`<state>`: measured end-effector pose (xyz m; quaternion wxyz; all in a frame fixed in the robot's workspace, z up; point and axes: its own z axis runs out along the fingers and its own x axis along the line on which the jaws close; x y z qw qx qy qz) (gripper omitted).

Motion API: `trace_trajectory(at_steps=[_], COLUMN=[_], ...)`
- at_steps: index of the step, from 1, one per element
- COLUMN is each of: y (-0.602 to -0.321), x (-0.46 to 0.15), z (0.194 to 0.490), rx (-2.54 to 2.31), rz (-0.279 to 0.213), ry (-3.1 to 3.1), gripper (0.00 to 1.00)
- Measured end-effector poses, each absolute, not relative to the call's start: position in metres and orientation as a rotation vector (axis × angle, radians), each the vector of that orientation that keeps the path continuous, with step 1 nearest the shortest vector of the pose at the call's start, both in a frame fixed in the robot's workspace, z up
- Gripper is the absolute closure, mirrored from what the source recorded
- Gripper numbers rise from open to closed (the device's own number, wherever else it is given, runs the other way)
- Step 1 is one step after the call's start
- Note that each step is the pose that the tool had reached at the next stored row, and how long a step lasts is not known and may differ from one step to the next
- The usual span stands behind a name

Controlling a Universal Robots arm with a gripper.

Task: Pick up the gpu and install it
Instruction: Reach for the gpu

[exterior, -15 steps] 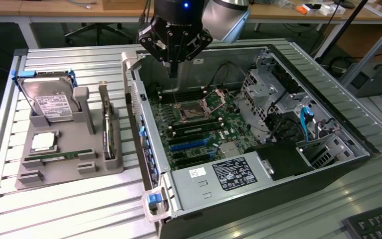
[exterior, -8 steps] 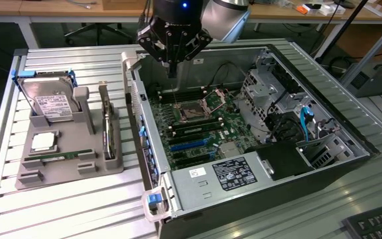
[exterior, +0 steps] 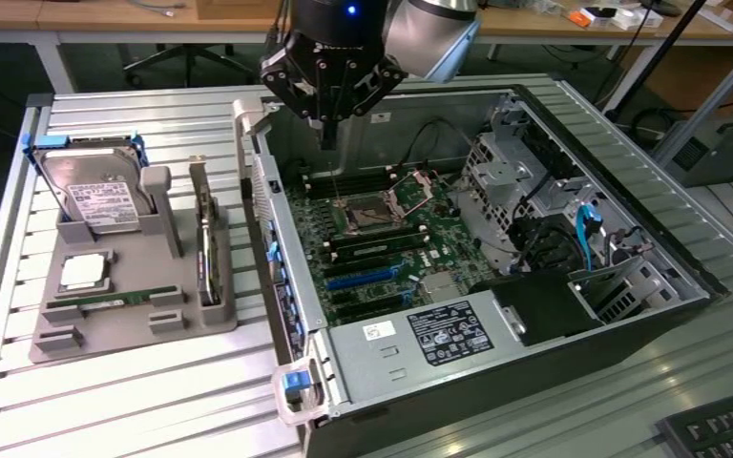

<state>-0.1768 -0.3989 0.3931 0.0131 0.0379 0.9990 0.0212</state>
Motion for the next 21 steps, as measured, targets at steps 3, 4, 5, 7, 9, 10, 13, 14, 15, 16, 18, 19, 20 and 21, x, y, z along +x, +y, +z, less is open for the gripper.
trace_trajectory(at_steps=[3,4,5,7,9,10,13,14,15,16,18,19,20,21], y=[-0.3989,-0.3989,-0.3989,-0.3989,-0.3989,-0.3989,-0.3989,-0.3989,-0.3989,-0.3989,-0.3989,-0.3989,-0.3989,-0.3989], x=[-0.1778,-0.1780,-0.1783,-0.1786,-0.1790,-0.1791,-0.1798,-0.1801,-0.1804,-0.1807,-0.1813,-0.1816,-0.1819,-0.1822], z=[0.3931,0.3931,0.3931,0.3931,0.3930,0.3930,0.3931,0.3930,0.3931,0.3930,0.3930,0.3930,0.3930,0.3930], rx=[0.118,0.118,0.118,0.118,0.118,0.118,0.118,0.118,0.118,0.118,0.118,0.118,0.118,0.118], rz=[0.066,0.066,0.066,0.066,0.066,0.066,0.066,0.066,0.066,0.066,0.066,0.066,0.066,0.066], ry=[3.113,3.112,3.113,3.112,3.112,3.112,3.113,3.112,3.113,3.113,3.112,3.112,3.113,3.112], gripper=[0.89,0.89,0.89,0.89,0.89,0.89,0.89,0.89,0.89,0.89,0.89,0.89,0.89,0.89])
